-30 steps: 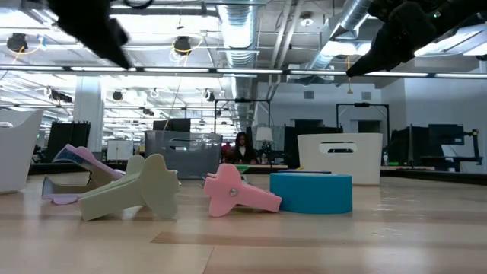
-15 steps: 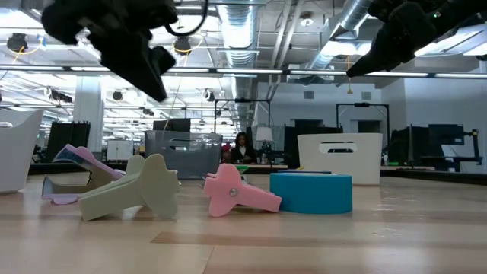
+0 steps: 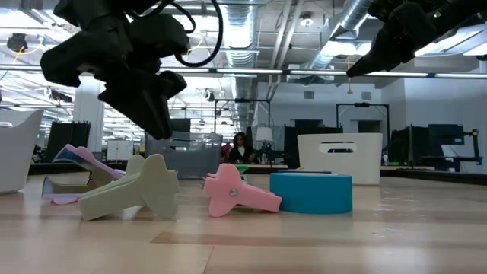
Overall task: Pick and place Stapler, Stapler remover, tape
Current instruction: Put the blue stapler into the black bin
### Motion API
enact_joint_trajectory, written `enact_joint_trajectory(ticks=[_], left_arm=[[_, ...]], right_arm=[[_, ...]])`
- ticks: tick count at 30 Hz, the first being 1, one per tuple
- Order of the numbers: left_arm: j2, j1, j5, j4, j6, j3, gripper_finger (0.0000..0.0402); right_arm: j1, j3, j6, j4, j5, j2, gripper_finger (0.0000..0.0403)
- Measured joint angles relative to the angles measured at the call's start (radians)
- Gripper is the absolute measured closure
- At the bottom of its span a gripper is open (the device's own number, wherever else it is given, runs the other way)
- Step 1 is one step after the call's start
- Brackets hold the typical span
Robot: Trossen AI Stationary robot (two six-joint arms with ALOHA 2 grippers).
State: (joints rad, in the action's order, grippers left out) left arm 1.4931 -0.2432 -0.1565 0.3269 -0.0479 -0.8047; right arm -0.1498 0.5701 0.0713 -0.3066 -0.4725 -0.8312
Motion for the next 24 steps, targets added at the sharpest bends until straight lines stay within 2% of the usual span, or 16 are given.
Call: enact_joint_trajectory(ticks=[6,13,18,24], left_arm=[[0.010,0.013,0.080,0.000,0.050,0.000,0.0277],[0.010,0.014,0.087,0.000,0.092,0.000,0.0242],[0.010,0.014,0.087,0.001,0.112,0.000,0.0227],[0.011,0.014,0.087,0.000,0.117,0.000,0.0230]], right_arm=[[0.000,0.000,0.000,0.000,0.000,0.000,0.0403],[0.000,0.000,0.000,0.000,0.000,0.000,0.0403],[0.000,0.000,0.000,-0.001,0.000,0.000,0.0403],[0.000,0.000,0.000,-0.004,0.000,0.000,0.0403]])
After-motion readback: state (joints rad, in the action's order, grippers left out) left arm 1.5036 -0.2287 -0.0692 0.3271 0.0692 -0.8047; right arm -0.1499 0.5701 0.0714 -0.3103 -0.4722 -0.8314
